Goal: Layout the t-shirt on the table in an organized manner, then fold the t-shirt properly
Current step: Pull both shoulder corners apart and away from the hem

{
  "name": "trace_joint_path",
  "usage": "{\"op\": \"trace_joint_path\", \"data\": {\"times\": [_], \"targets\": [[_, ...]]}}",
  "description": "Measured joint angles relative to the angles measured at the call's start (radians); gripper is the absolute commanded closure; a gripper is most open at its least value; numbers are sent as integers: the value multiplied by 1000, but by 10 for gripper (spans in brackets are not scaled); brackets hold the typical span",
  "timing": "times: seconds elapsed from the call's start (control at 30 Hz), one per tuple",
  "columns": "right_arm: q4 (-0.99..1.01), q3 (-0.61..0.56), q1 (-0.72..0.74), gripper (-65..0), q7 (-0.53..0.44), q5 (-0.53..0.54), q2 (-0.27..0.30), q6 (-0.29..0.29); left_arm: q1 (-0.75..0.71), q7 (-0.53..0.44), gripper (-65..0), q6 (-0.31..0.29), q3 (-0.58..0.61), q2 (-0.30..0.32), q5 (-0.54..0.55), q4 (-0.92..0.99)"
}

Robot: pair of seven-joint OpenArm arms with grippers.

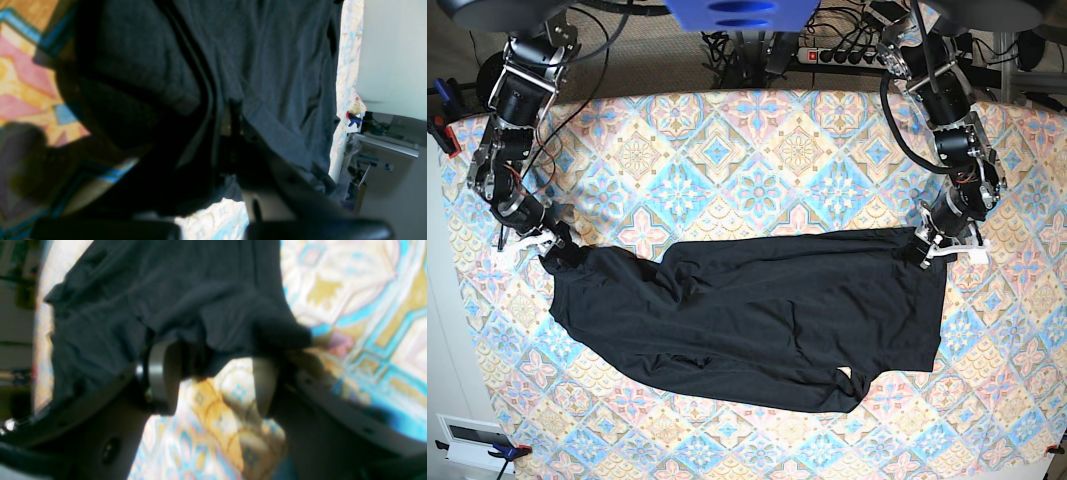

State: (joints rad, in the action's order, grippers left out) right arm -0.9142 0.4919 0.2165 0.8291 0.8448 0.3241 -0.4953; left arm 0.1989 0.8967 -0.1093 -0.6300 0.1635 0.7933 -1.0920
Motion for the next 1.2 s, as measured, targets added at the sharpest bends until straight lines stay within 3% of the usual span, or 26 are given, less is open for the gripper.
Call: {"op": "trace_joint_path", "data": {"times": [0.2, 0.4, 0.5, 0.67, 0.8, 1.07, 1.2], "targets": [[88, 1, 42, -332, -40, 24, 3, -13, 0, 0, 0, 0, 0, 0, 3, 0], [132, 0, 138, -313, -33, -106, -3, 8, -3, 13, 0, 1, 3, 19, 19, 1], [132, 2, 149, -232, -39, -176, -4, 8, -5, 13, 0, 3, 1, 25, 14, 1], [129, 8, 178, 0, -29, -241, -27, 27, -8, 16, 0, 2, 1, 44, 14, 5], [91, 8, 166, -2, -8, -242, -55, 25, -8, 16, 0, 1, 0, 55, 15, 5], [-121, 11, 89, 0, 4, -235, -39, 20, -16, 25, 0, 3, 4, 107, 6, 7], [-122, 116, 58, 0, 74, -244, -53, 19, -23, 48, 0, 3, 1, 125, 11, 7]]}}
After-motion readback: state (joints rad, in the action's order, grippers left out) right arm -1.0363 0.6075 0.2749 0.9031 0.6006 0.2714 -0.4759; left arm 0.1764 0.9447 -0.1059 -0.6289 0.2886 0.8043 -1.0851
